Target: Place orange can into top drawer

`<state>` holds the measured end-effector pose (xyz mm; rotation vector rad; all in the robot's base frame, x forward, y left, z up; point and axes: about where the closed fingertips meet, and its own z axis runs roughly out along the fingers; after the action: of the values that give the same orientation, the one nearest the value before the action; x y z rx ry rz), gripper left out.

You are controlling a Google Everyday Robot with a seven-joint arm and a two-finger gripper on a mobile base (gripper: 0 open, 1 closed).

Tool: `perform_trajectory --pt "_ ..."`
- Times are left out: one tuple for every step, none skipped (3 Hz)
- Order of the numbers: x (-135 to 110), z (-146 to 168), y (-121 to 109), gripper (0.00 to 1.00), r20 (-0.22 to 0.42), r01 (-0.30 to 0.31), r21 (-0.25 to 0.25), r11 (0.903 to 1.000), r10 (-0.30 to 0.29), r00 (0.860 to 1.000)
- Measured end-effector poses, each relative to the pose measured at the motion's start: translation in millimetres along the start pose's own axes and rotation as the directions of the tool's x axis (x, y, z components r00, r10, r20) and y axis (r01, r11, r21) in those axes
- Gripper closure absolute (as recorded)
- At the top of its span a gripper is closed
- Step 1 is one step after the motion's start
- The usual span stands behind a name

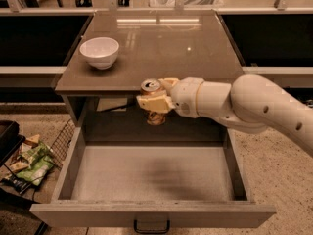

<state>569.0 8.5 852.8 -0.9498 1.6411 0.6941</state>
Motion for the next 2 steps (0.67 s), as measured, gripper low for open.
perform_trajectory --pt "38.2 -9.3 14.2 1.00 0.079 0.005 -0.062 0.9981 0.000 0.997" --pt "77.9 -7.9 27.3 1.00 0.162 0.040 -0.141 0.9892 -0.017 0.987"
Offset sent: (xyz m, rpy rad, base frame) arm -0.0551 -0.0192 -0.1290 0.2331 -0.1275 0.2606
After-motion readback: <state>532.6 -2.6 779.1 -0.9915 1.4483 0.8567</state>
